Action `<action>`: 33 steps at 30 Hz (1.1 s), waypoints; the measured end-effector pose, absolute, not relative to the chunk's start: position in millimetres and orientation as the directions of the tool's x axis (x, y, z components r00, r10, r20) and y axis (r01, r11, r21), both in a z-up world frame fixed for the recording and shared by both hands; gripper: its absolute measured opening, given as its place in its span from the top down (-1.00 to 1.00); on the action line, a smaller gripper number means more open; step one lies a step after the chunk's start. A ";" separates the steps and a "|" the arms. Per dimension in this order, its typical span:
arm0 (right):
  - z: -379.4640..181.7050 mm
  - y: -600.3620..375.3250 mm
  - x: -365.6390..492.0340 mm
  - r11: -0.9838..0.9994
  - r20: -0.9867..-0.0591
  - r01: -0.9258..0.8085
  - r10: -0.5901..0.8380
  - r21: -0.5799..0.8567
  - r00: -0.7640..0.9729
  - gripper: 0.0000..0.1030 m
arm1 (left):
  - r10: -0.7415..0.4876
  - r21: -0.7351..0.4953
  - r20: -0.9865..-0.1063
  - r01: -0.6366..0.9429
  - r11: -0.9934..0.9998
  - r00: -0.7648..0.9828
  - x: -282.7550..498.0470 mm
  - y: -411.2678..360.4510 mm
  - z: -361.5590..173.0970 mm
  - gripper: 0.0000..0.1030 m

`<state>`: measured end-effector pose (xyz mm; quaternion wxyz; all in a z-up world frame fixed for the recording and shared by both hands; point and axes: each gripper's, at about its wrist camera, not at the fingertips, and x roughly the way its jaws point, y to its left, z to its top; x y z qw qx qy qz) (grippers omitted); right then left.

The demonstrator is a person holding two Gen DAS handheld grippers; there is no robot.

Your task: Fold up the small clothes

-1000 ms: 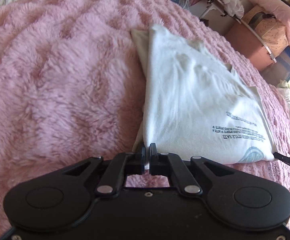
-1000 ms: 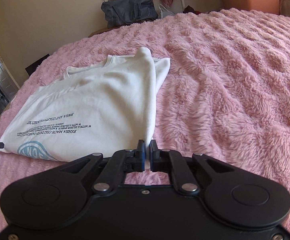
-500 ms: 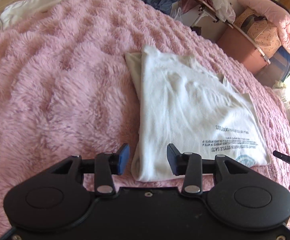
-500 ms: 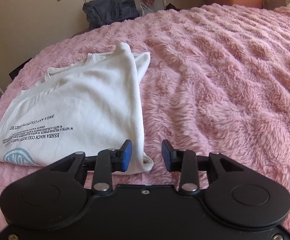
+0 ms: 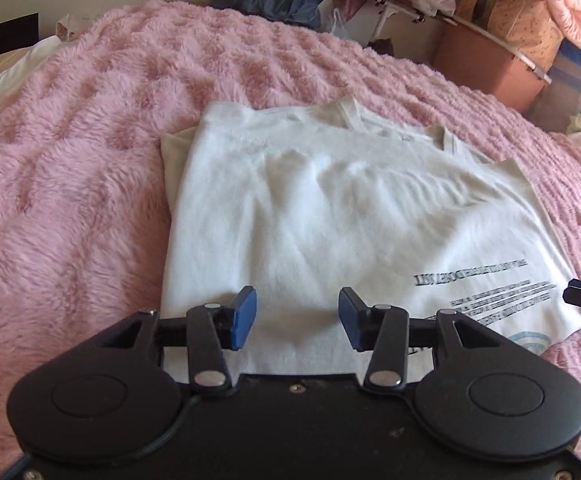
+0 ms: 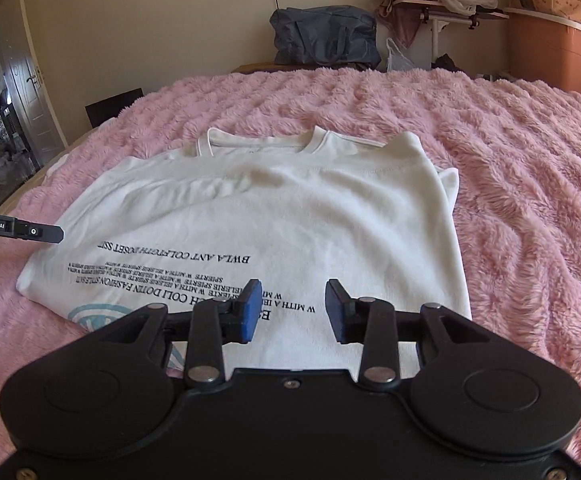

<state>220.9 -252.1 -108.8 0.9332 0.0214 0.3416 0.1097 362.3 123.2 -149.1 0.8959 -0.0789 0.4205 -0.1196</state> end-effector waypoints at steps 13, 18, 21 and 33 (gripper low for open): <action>-148.6 -298.8 203.1 0.980 -0.711 -0.024 0.161 0.198 0.684 0.48 | -0.275 -0.217 -0.730 0.169 0.961 0.625 363.6 120.6 -147.4 0.06; -123.9 -292.8 211.9 0.981 -0.641 -0.055 0.162 0.184 0.750 0.45 | -0.274 -0.186 -0.706 0.202 0.961 0.653 378.0 111.4 -131.7 0.06; -114.2 -294.0 234.0 0.983 -0.612 -0.050 0.151 0.178 0.776 0.42 | -0.262 -0.191 -0.685 0.179 0.965 0.680 399.6 112.7 -127.0 0.06; -105.1 -298.9 354.9 0.964 -0.498 -0.073 0.195 0.255 0.845 0.41 | -0.235 -0.252 -0.689 0.077 0.965 0.686 489.6 125.0 -138.7 0.06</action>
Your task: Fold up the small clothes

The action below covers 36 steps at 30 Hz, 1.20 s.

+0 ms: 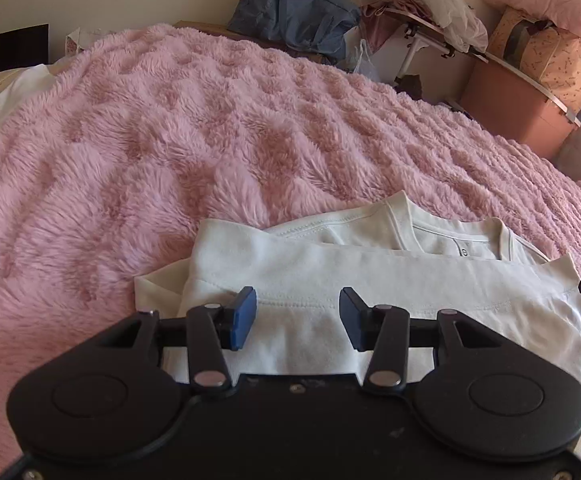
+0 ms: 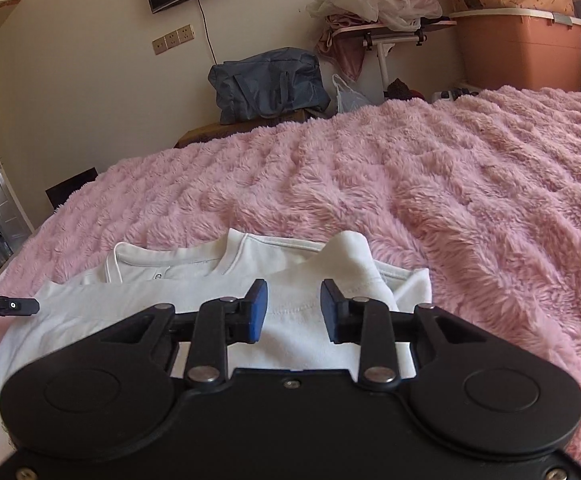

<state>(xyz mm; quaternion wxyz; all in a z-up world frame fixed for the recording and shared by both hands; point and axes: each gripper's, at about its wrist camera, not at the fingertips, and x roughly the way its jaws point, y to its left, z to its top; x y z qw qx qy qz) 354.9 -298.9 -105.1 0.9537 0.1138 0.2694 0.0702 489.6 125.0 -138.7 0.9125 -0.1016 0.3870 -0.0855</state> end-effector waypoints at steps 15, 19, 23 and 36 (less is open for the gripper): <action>-131.9 -301.4 376.5 0.980 -0.609 0.076 0.051 0.182 0.792 0.53 | -0.180 -0.207 -0.686 0.048 0.977 0.705 502.2 120.8 -148.3 0.07; -107.6 -278.5 337.9 0.985 -0.544 -0.059 0.141 0.165 0.827 0.44 | -0.300 -0.272 -0.612 0.162 0.949 0.731 461.9 108.0 -122.2 0.07; -99.2 -239.2 306.1 0.966 -0.528 -0.215 0.260 0.147 0.809 0.26 | -0.424 -0.316 -0.602 0.286 0.905 0.676 427.8 74.5 -116.9 0.05; -134.2 -208.2 265.6 0.972 -0.631 -0.236 0.181 -0.003 0.754 0.26 | -0.450 -0.359 -0.698 0.271 0.893 0.557 393.2 59.0 -159.4 0.05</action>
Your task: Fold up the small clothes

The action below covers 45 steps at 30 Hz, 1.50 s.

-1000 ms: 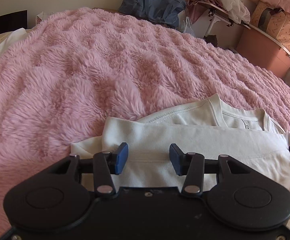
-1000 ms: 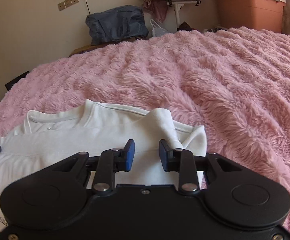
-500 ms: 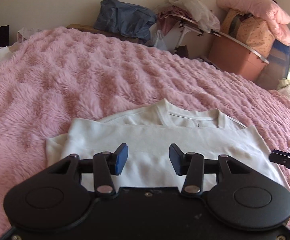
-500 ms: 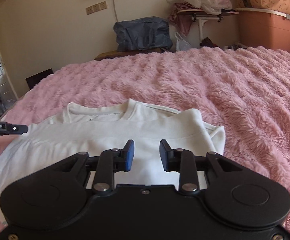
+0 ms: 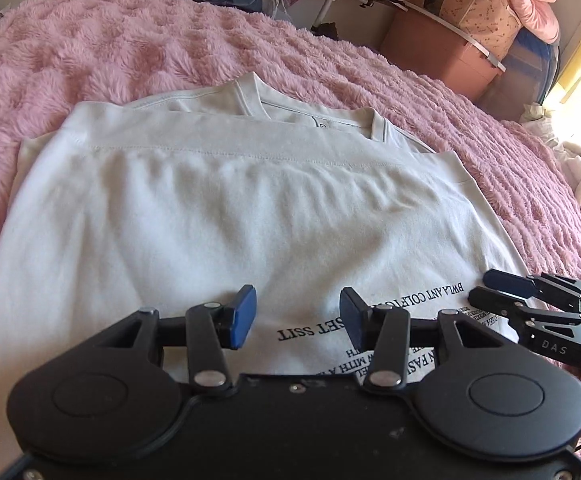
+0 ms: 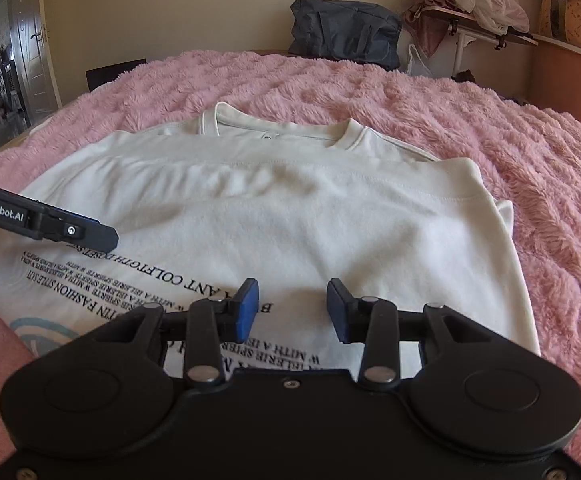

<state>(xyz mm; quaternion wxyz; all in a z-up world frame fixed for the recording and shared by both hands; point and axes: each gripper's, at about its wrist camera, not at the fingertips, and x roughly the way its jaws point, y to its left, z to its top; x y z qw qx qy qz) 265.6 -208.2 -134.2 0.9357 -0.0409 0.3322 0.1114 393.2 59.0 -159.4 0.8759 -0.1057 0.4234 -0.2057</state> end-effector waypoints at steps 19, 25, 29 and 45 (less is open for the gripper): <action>-148.4 -259.4 213.6 0.993 -0.685 -0.117 0.101 0.022 0.722 0.13 | -0.601 -0.527 -0.607 0.302 0.794 0.520 451.3 -3.8 -160.8 0.04; -152.5 -266.6 212.5 0.989 -0.676 -0.138 0.139 0.056 0.724 0.13 | -0.574 -0.592 -0.581 0.184 0.784 0.576 486.7 37.7 -160.7 0.03; -155.3 -269.2 214.0 0.987 -0.675 -0.141 0.152 0.071 0.722 0.13 | -0.488 -0.516 -0.618 0.151 0.843 0.616 492.5 64.0 -154.6 0.03; -91.8 -133.3 182.4 0.891 -0.516 -0.442 0.331 -0.105 0.790 0.14 | -0.457 -0.514 -0.586 0.130 0.848 0.669 434.6 214.4 -102.7 0.01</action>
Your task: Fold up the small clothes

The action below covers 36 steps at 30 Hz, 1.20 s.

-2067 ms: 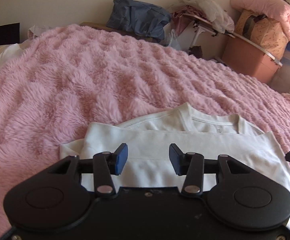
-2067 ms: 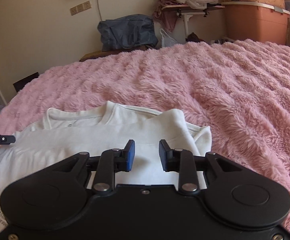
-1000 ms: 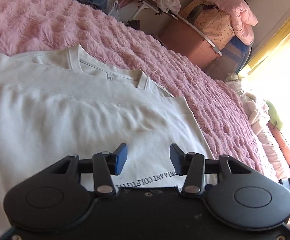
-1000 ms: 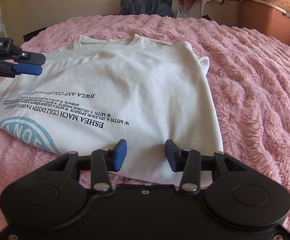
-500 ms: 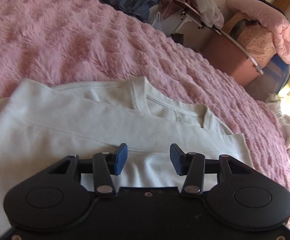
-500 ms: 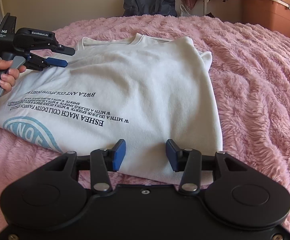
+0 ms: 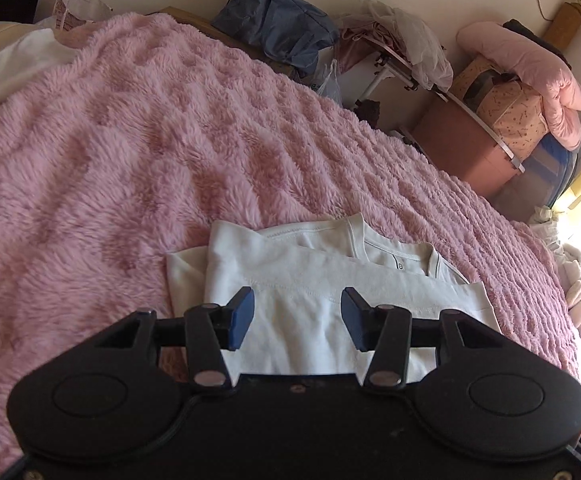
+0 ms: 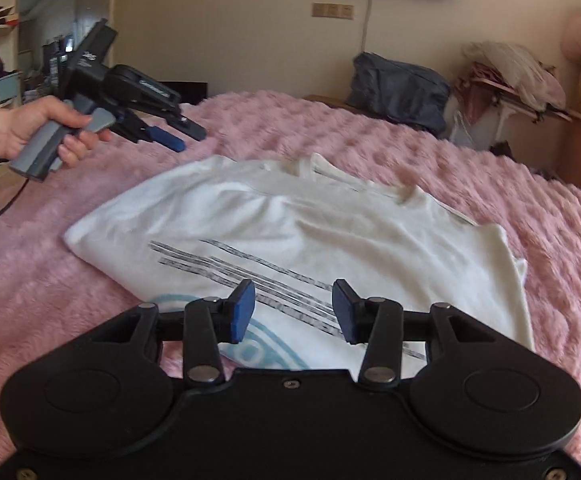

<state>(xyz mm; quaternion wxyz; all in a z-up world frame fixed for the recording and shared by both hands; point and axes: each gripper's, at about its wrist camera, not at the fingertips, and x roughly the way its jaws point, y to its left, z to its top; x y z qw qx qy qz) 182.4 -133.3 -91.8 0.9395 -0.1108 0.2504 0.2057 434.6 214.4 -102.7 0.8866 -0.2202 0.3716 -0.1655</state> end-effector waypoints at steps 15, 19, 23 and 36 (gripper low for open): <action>-139.7 47.0 177.6 0.631 -0.548 -0.677 0.436 -0.379 0.714 0.15 | -0.490 -0.657 -0.577 -0.016 0.754 0.653 449.9 262.0 -173.3 0.01; -150.7 61.7 181.5 0.578 -0.580 -0.696 0.416 -0.426 0.701 0.15 | -0.491 -0.656 -0.574 -0.008 0.755 0.655 459.0 257.6 -181.2 0.00; -160.5 77.6 181.0 0.540 -0.553 -0.674 0.399 -0.503 0.732 0.12 | -0.502 -0.658 -0.570 0.006 0.753 0.651 469.3 250.4 -180.1 0.00; -170.8 105.0 181.5 0.481 -0.524 -0.637 0.364 -0.603 0.770 0.51 | -0.517 -0.701 -0.545 -0.021 0.712 0.660 485.2 244.6 -184.7 0.30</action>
